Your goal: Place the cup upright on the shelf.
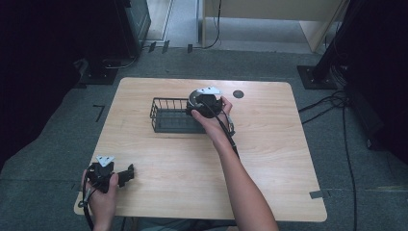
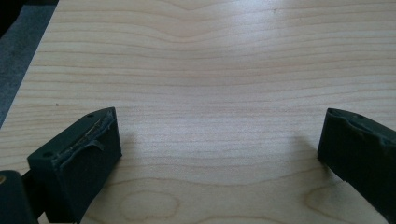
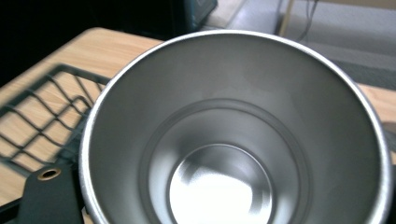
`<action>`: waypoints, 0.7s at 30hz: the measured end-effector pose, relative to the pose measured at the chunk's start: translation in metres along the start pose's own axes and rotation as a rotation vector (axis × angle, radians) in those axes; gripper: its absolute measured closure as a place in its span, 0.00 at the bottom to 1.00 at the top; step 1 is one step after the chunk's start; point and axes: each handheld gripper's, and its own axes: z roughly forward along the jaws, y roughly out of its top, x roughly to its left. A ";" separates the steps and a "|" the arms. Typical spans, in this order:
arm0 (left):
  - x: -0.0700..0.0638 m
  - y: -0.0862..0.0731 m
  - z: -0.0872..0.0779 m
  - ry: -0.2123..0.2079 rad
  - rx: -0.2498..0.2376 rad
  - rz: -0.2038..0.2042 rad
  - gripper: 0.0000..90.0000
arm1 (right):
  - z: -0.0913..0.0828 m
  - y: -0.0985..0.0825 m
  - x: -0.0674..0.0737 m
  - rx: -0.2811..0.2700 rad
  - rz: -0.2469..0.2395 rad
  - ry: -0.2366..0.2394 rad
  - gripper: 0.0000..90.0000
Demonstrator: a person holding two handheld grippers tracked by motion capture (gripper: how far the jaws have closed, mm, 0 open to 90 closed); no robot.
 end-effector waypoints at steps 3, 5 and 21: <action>0.000 0.000 0.000 0.000 0.000 0.000 0.00 | 0.008 -0.004 -0.001 0.023 0.016 -0.018 0.19; 0.000 0.000 0.000 0.000 0.000 0.000 0.00 | 0.010 -0.005 0.000 0.037 0.005 -0.029 0.19; 0.000 0.000 0.000 0.000 0.000 0.000 0.00 | 0.020 -0.012 0.010 0.118 -0.068 -0.052 0.18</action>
